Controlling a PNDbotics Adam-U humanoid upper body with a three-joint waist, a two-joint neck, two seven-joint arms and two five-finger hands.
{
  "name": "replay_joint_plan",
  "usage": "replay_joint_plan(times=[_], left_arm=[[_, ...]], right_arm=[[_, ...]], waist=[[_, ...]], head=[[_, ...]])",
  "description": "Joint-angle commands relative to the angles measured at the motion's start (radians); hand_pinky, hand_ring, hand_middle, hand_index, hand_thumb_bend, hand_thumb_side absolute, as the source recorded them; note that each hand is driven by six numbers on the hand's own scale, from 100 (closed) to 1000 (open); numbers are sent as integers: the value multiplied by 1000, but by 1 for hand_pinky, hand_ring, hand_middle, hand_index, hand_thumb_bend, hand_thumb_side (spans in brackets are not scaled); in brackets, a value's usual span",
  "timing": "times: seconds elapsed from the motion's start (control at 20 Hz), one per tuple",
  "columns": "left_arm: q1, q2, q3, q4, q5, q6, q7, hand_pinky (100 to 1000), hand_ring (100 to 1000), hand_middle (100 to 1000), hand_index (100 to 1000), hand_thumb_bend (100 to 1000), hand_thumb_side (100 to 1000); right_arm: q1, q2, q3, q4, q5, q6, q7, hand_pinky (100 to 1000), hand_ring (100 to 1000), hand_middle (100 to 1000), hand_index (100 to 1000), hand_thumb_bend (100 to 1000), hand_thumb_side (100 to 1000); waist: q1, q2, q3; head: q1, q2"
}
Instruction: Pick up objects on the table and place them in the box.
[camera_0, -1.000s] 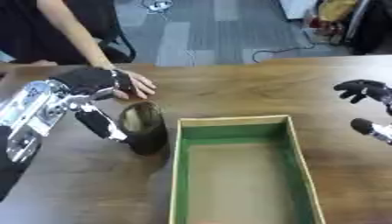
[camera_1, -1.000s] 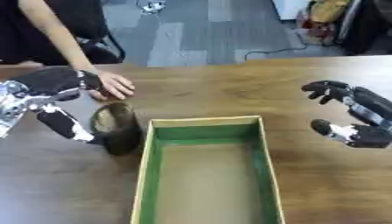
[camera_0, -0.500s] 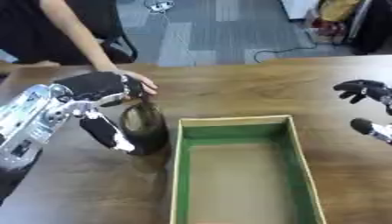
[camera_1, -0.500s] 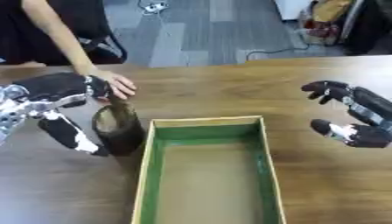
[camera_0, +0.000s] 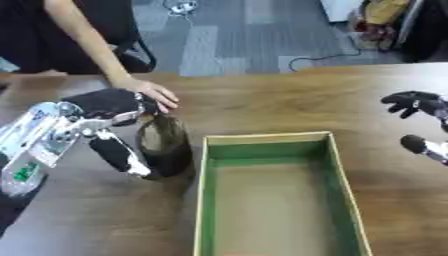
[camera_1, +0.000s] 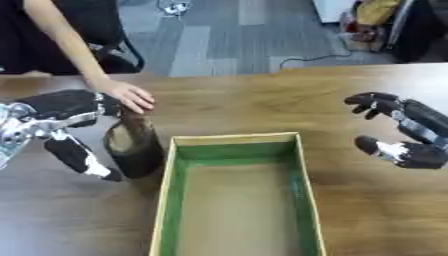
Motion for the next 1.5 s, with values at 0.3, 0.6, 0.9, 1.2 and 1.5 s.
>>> replay_joint_plan(times=[0.3, 0.6, 0.9, 1.2, 1.5], left_arm=[[-5, 13, 10, 13, 0, -6, 10, 100, 100, 687, 771, 691, 529], [-4, -1, -12, 31, 33, -12, 11, 100, 100, 651, 750, 697, 514], [5, -13, -35, 61, 55, -19, 9, 100, 100, 626, 731, 700, 498], [8, -30, -42, 88, 51, -26, 19, 100, 100, 592, 701, 699, 470], [9, -50, -30, 147, 8, -18, 59, 100, 100, 489, 622, 593, 401]], right_arm=[[-8, -19, -14, -8, -5, 1, -1, 715, 806, 883, 972, 474, 982], [-10, -18, -14, -8, -5, 1, 0, 714, 806, 883, 973, 470, 983], [-12, -16, -13, -8, -5, 1, 1, 714, 806, 883, 973, 467, 984], [-14, -15, -12, -8, -5, 0, 2, 714, 806, 883, 973, 462, 985], [-15, -14, -12, -9, -5, 1, 3, 714, 806, 882, 973, 456, 987]], waist=[[-3, -15, -1], [-3, -14, -2], [-3, -13, -3], [-2, -10, -5], [-2, -7, -8]], head=[[-5, 2], [-4, 3], [-3, 4], [-2, 3], [-1, 2]])
